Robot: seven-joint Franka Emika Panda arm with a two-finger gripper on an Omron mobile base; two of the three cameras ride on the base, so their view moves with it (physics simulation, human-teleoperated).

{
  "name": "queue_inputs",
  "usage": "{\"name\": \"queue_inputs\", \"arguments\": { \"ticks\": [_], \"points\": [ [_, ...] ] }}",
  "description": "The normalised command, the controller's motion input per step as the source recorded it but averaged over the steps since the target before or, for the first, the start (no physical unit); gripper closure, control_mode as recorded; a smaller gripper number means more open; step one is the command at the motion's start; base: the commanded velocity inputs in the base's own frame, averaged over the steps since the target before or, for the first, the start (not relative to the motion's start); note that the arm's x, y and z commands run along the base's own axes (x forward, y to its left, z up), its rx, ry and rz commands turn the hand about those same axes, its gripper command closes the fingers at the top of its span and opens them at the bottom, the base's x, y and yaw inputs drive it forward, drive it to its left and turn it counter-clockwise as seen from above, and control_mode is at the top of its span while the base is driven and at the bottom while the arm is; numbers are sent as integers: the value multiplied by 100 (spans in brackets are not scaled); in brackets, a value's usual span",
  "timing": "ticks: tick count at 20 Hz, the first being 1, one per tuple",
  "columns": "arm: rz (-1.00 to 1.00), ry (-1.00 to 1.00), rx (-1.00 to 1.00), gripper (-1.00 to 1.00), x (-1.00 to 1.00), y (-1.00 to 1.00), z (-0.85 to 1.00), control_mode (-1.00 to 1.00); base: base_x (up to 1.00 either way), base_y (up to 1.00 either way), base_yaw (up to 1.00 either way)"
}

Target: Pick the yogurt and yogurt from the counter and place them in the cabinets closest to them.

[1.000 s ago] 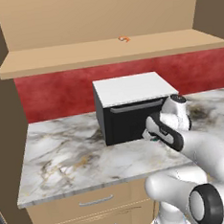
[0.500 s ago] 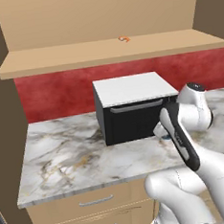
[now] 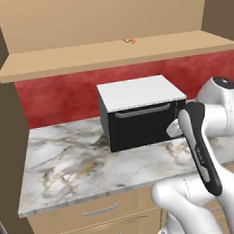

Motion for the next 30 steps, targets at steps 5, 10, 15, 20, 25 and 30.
{"name": "queue_inputs", "arguments": {
  "ticks": [5,10,15,20,25,30],
  "points": [
    [0,-2,0,100,-1,14,89,-100,0,0,0],
    [0,-6,0,100,0,14,93,-100,0,0,0],
    [0,-8,0,100,0,21,88,-100,0,0,0],
    [0,-12,0,100,4,29,72,-100,0,0,0],
    [0,-12,0,100,21,33,43,-100,0,0,0],
    [-2,-11,0,100,36,28,15,-100,0,0,0]
  ]
}}
